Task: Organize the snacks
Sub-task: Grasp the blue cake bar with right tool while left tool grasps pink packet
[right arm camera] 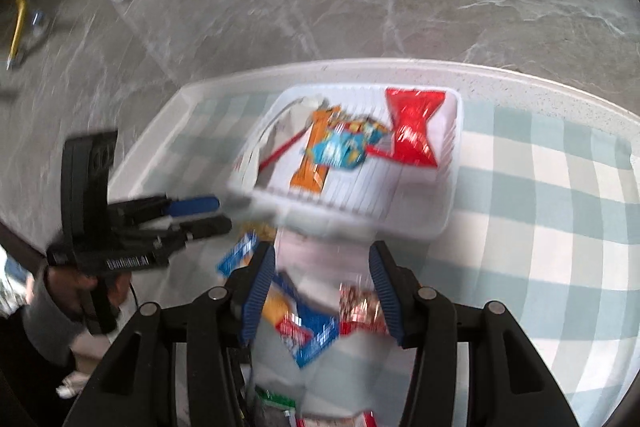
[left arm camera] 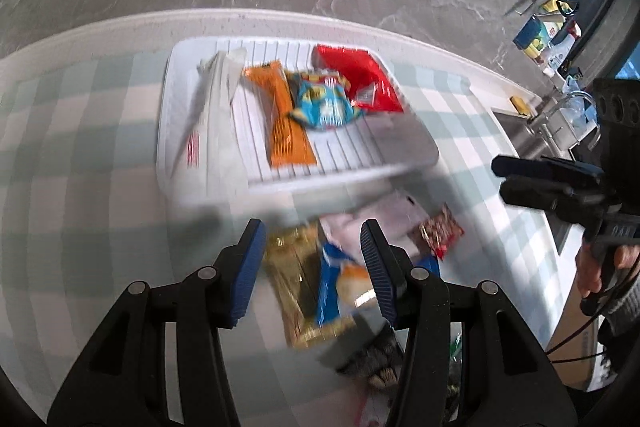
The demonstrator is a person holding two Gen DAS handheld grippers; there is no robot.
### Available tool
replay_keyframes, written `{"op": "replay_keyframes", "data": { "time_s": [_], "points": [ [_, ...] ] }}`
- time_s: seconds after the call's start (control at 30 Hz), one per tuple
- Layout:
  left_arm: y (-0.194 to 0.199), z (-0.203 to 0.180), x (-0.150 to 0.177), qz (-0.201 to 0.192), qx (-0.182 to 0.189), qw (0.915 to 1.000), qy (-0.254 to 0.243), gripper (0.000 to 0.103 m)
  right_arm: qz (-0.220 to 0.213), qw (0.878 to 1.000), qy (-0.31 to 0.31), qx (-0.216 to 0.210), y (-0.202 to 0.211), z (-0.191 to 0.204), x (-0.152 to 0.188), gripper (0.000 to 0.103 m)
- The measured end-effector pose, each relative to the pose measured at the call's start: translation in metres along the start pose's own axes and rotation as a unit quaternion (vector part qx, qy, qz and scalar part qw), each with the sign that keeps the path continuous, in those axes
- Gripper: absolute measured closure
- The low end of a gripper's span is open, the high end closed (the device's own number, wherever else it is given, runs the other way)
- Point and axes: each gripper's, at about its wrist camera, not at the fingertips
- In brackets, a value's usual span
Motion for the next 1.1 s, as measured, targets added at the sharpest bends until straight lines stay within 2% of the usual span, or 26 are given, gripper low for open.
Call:
{"op": "replay_keyframes", "data": {
  "time_s": [0.13, 0.33, 0.5, 0.7, 0.77, 0.8, 0.83, 1.1],
  "points": [
    [0.009, 0.000, 0.021, 0.007, 0.002, 0.9999, 0.010, 0.055, 0.046, 0.996, 0.077, 0.024, -0.020, 0.023, 0.022, 0.050],
    [0.025, 0.003, 0.051, 0.015, 0.000, 0.9996, 0.023, 0.054, 0.106, 0.971, 0.206, 0.058, -0.060, 0.059, 0.043, 0.050],
    [0.040, 0.010, 0.077, 0.023, 0.002, 0.9990, 0.038, 0.054, 0.137, 0.952, 0.262, 0.074, -0.081, 0.070, 0.048, 0.050],
    [0.045, 0.002, 0.111, 0.047, 0.010, 0.9981, 0.037, 0.054, 0.160, 0.938, 0.296, 0.085, -0.101, 0.074, 0.048, 0.052],
    [0.043, -0.003, 0.120, 0.058, 0.014, 0.9977, 0.033, 0.054, 0.166, 0.938, 0.295, 0.081, -0.104, 0.073, 0.049, 0.058],
    [0.042, -0.006, 0.125, 0.063, 0.013, 0.9975, 0.029, 0.054, 0.170, 0.938, 0.293, 0.079, -0.106, 0.072, 0.049, 0.067],
    [0.041, -0.009, 0.129, 0.065, 0.013, 0.9975, 0.026, 0.054, 0.172, 0.938, 0.292, 0.079, -0.108, 0.072, 0.050, 0.070],
    [0.036, -0.037, 0.149, 0.085, 0.020, 0.9961, 0.013, 0.054, 0.167, 0.940, 0.290, 0.073, -0.102, 0.074, 0.059, 0.074]
  ]
}}
Point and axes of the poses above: each gripper's, at about its wrist camera, not at the fingertips, and y roughly against the way its jaws point, z to its left, x to its underside, and after that the axes turned 9 degrees about -x, right-handed
